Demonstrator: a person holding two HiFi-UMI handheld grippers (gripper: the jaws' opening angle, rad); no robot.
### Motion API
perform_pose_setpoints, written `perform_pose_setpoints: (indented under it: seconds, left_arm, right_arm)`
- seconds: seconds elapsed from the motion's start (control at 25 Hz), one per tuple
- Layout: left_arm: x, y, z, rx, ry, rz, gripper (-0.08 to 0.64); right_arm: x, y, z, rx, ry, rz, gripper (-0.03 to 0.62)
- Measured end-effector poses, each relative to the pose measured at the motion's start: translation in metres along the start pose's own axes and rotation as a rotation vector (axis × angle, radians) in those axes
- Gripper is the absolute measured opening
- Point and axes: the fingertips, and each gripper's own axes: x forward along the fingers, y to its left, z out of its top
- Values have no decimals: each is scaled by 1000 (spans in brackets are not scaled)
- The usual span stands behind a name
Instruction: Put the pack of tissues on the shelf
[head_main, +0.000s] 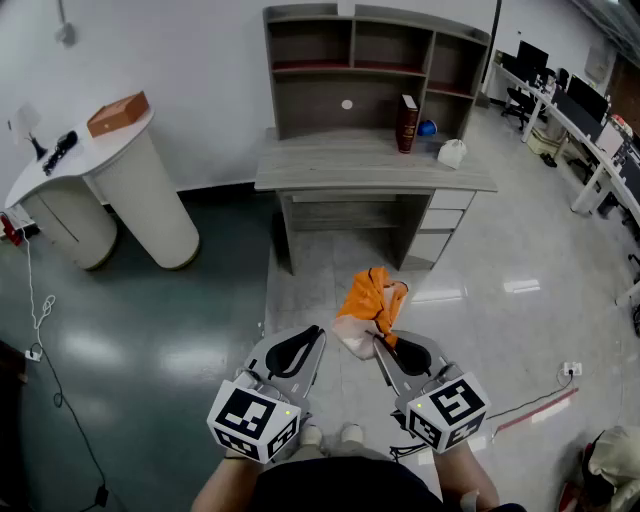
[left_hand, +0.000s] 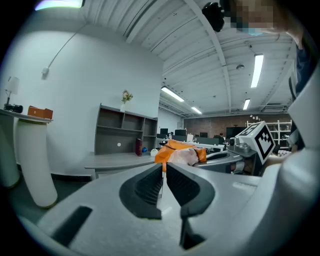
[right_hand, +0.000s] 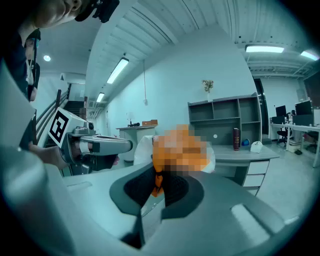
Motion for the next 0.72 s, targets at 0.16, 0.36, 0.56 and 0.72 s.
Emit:
perform_pose_setpoints:
  seconds: [0.16, 0.36, 0.56, 0.72]
  left_arm:
    - [2, -1, -2, -1, 4, -4, 21]
    - [15, -11, -7, -5, 19, 1, 23]
    - [30, -20, -9, 5, 31, 6, 26]
    - [39, -21, -10, 3, 22, 25, 26]
  right_arm:
    - [0, -1, -3, 6, 4, -2, 21]
    - [-7, -12, -6, 22, 6, 11, 21]
    - [-11, -26, -11, 26, 14, 32, 21]
    - [-7, -36, -16, 11, 23, 50, 21]
